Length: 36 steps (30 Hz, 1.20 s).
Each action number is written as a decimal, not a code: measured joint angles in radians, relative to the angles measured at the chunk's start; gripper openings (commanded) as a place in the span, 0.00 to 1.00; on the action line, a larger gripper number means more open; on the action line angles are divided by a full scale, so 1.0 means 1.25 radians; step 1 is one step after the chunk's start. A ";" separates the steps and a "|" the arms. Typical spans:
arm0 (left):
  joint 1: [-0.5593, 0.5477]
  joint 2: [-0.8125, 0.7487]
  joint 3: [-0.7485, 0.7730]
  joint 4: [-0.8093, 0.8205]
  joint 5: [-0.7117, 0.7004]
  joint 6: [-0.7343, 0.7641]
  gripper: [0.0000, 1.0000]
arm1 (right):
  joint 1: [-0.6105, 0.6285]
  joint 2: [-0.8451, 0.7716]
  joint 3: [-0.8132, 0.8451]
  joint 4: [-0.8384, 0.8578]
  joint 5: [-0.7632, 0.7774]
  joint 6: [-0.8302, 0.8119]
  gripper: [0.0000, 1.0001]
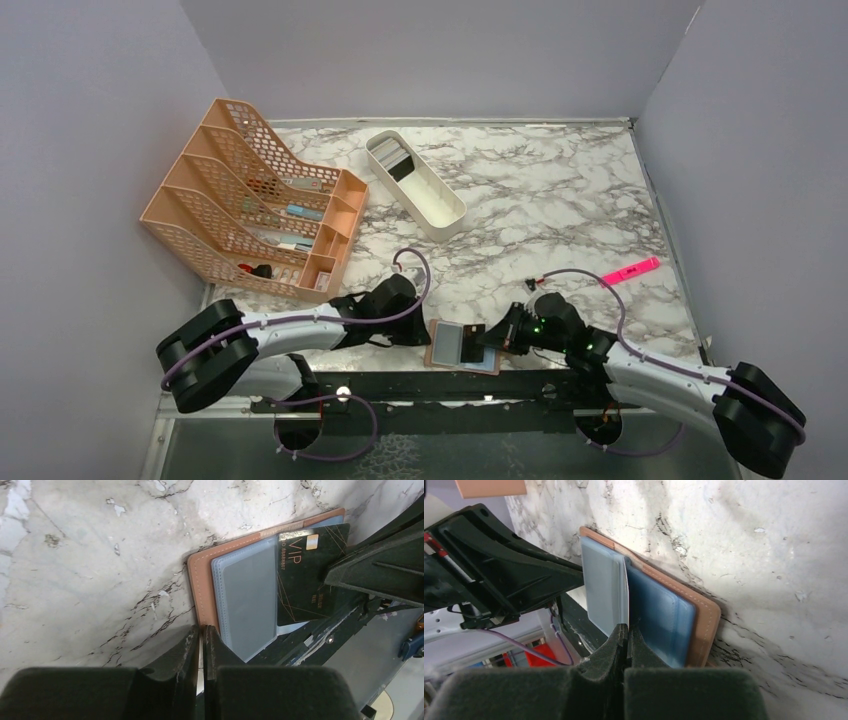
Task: Put the credit cards into the card holder
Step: Insert the credit card into the card holder.
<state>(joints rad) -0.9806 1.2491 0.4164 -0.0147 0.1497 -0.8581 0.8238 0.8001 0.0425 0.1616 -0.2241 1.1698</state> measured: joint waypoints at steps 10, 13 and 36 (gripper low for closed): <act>-0.009 0.025 0.001 0.035 -0.012 -0.015 0.06 | 0.000 -0.010 0.006 -0.007 0.032 -0.043 0.01; -0.011 0.035 0.013 0.029 -0.022 -0.015 0.06 | 0.000 0.060 0.043 -0.001 0.038 -0.060 0.01; 0.030 0.105 0.092 -0.006 -0.074 0.023 0.06 | -0.001 0.170 0.141 0.008 0.117 -0.161 0.01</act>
<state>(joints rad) -0.9436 1.3804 0.5308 -0.0219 0.0578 -0.8291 0.8227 1.0130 0.2188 0.1711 -0.0784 0.9688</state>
